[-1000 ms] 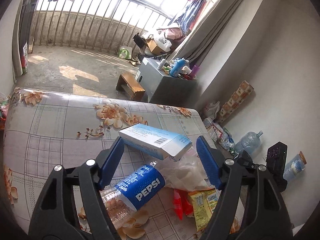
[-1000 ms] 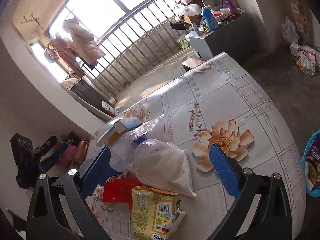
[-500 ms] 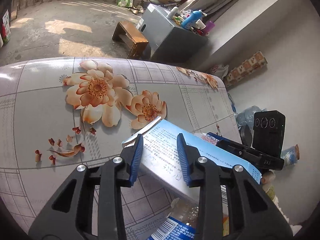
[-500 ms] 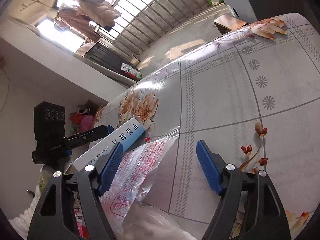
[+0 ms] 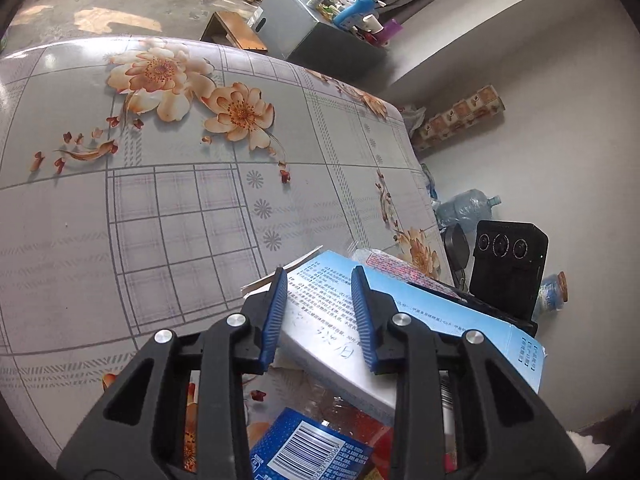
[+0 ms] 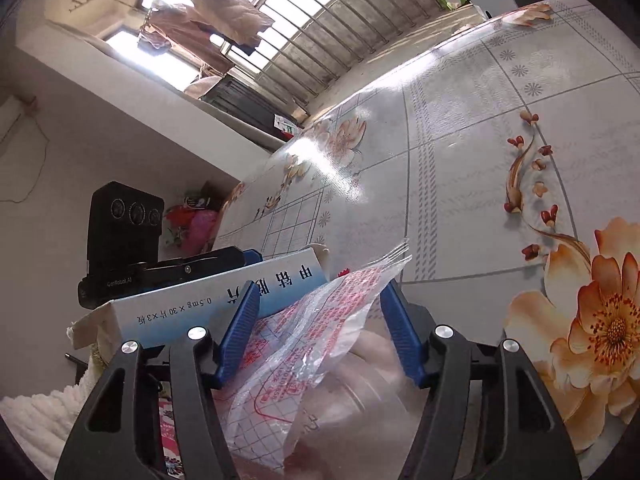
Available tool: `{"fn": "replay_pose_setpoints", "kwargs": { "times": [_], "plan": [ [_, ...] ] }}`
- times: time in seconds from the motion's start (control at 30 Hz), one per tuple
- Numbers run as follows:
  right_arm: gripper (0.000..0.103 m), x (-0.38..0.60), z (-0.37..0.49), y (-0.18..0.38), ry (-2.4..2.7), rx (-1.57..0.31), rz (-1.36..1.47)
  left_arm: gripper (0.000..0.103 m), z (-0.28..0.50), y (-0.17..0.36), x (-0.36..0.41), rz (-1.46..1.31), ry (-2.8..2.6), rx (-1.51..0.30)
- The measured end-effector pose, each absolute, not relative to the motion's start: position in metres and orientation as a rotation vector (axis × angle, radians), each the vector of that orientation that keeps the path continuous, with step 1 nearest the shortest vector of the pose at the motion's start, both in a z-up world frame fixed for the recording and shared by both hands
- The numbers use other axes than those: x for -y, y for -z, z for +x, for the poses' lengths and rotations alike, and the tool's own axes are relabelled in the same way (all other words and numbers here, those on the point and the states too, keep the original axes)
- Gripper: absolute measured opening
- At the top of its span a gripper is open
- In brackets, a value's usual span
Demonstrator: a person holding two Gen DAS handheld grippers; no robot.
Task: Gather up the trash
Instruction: 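Grasp the white-and-blue medicine box with the left tool, then lift the box with the left tool while the right tool grasps the clear plastic bag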
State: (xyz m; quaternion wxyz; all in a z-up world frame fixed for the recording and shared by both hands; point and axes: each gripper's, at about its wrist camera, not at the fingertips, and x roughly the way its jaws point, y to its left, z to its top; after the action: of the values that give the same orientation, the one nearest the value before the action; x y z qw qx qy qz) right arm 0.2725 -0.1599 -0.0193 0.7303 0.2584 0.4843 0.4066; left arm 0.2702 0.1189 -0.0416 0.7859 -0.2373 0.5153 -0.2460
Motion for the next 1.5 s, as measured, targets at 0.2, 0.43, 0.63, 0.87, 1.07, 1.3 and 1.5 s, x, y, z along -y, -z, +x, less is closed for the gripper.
{"fn": "replay_pose_setpoints", "kwargs": {
  "times": [0.2, 0.43, 0.63, 0.87, 1.07, 1.3, 1.5],
  "plan": [
    [0.062, 0.165, 0.239, 0.014, -0.886, -1.048, 0.542, 0.030, 0.236, 0.038, -0.109, -0.498, 0.535, -1.114],
    [0.073, 0.175, 0.237, 0.012, -0.825, -1.065, 0.539, 0.034, 0.220, 0.029, -0.109, -0.478, 0.510, -1.067],
    [0.081, 0.196, 0.234, -0.008, -0.724, -1.060, 0.477, 0.045, 0.202, 0.003, -0.112, -0.412, 0.479, -0.983],
    [0.082, 0.233, 0.218, -0.035, -0.659, -1.000, 0.511, 0.061, 0.191, -0.008, -0.129, -0.477, 0.451, -0.974],
    [0.082, 0.249, 0.205, -0.046, -0.651, -0.962, 0.550, 0.072, 0.215, 0.033, -0.167, -0.853, 0.378, -1.163],
    [0.082, 0.237, 0.224, -0.025, -0.689, -1.059, 0.673, 0.072, 0.237, 0.091, -0.170, -1.152, 0.432, -1.385],
    [0.077, 0.219, 0.245, 0.003, -0.753, -1.186, 0.759, 0.072, 0.244, 0.107, -0.162, -1.189, 0.460, -1.399]
  ]
}}
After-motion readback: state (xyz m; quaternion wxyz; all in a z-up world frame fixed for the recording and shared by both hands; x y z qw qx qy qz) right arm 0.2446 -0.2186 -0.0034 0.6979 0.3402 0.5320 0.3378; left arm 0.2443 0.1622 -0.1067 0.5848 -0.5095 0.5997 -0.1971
